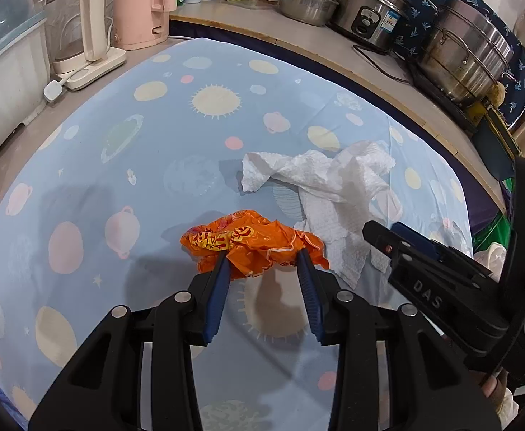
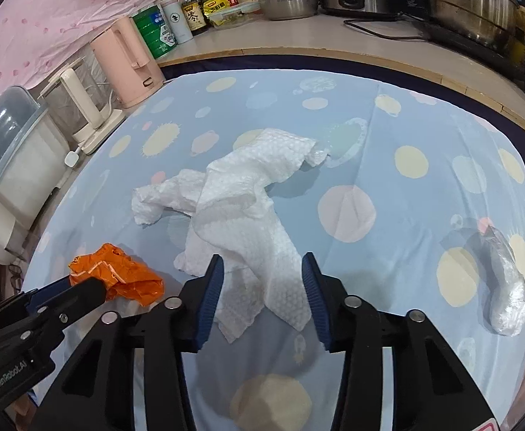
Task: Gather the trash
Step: 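Grasp the white tissue with the right tool while the left tool holds the orange bag, then lift the orange bag and tissue and carry both tools over the bin, then open both tools to drop the orange bag and tissue into the bin, then move both tools back over the white wipe and clear plastic wrap, then grasp the white wipe with the left tool while the right tool grasps the plastic wrap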
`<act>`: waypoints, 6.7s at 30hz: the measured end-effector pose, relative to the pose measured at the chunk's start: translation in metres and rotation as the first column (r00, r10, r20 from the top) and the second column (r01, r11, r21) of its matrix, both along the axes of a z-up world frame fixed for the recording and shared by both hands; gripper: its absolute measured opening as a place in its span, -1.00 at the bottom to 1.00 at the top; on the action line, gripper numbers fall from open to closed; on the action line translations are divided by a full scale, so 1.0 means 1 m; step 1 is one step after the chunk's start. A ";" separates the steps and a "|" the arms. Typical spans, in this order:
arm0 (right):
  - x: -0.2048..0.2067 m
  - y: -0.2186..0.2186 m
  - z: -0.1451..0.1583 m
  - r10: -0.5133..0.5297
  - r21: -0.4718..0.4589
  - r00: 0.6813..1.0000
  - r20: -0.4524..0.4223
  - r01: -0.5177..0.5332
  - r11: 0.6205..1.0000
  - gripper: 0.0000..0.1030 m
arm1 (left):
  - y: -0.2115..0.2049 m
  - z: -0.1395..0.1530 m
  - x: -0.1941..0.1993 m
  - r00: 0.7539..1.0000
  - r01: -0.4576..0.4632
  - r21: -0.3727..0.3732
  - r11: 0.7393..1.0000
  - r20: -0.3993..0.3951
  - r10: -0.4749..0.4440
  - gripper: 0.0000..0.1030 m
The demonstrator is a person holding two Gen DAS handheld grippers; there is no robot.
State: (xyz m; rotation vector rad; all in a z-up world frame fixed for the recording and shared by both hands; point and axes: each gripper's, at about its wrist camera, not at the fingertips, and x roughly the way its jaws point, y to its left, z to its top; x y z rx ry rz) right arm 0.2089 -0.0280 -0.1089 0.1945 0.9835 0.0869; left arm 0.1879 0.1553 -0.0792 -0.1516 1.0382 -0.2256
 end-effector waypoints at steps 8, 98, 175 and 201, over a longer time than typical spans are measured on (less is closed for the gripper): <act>-0.016 -0.008 0.020 -0.014 0.006 0.999 0.043 0.013 1.000 -0.97 | -0.004 0.002 -0.005 1.000 0.009 -0.004 1.000 -0.001 -0.009 -0.30; -0.276 -0.333 0.082 -0.679 0.161 0.708 0.194 0.660 0.734 -0.95 | -0.378 0.072 -0.148 0.752 0.635 0.100 0.766 0.147 -0.643 -0.29; -0.156 -0.199 0.055 -0.457 0.049 0.881 0.122 0.455 0.889 0.23 | -0.168 0.015 -0.038 0.986 0.155 0.066 0.986 0.053 -0.158 0.74; -0.071 -0.168 -0.024 -0.368 -0.037 0.929 -0.032 0.367 0.929 0.17 | -0.143 -0.046 -0.005 0.991 0.118 0.072 0.990 -0.067 -0.113 0.69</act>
